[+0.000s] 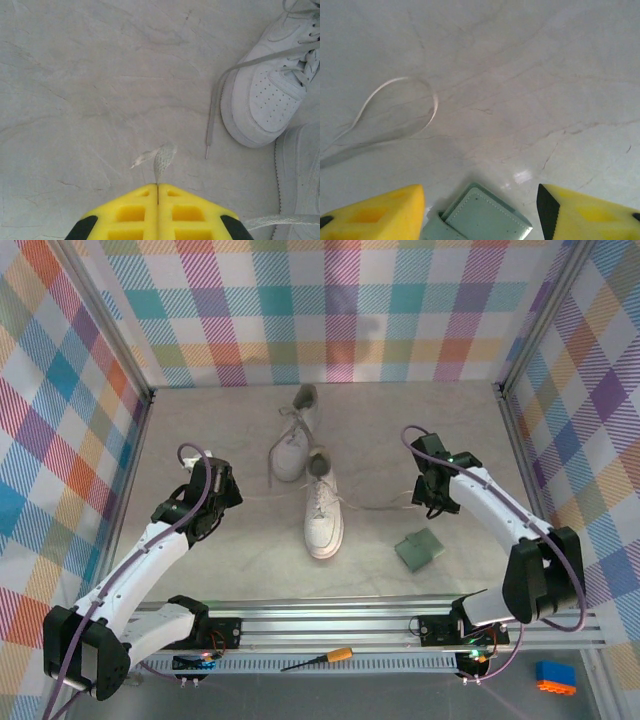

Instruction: Tie the shoes

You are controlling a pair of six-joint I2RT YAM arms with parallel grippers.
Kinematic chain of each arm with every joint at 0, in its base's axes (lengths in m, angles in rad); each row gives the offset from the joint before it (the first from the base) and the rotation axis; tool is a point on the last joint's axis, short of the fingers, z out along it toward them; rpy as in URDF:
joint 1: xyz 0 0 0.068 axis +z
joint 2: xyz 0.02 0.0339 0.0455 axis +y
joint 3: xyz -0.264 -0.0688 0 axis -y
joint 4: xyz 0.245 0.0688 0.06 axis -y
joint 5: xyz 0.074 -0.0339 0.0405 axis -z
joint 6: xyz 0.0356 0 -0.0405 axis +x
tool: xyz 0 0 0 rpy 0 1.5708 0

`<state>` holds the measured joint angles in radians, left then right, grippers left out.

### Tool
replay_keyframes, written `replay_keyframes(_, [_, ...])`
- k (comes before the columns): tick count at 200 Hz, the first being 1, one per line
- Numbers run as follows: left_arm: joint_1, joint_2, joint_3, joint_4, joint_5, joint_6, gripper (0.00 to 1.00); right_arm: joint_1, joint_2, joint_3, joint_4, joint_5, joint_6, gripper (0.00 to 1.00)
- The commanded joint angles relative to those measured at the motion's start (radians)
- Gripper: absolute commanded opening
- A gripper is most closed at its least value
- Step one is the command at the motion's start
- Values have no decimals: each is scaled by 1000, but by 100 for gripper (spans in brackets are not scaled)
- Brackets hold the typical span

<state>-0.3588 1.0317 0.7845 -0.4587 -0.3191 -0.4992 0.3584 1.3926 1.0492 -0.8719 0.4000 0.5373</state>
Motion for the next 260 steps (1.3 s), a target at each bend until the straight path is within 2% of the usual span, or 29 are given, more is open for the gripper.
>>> replay_keyframes(1, [-4,-15,37,-40,-40,23,0,28,-101,-10,149,-150,-202,61])
replay_keyframes(13, [-3,-11,39,-38,-35,24,0,33,-91,-31,257,-375,-327,64])
replay_keyframes(24, [-3,-6,39,-34,-29,24,0,53,-57,-39,322,-495,-429,65])
replay_keyframes(42, [-3,2,39,-30,-16,24,0,68,27,-33,376,-573,-534,68])
replay_keyframes(60, [-3,8,40,-28,-2,24,0,68,139,18,337,-632,-694,68])
replay_keyframes(91, [-3,4,36,-26,5,26,0,89,317,112,241,-603,-1046,61])
replay_keyframes(123, [-3,5,33,-26,7,25,0,93,357,107,335,-756,-1209,53])
replay_keyframes(187, [-3,13,36,-31,8,22,0,136,434,105,375,-596,-1304,50])
replay_keyframes(260, [-3,11,35,-40,5,19,0,161,507,106,390,-570,-1320,48])
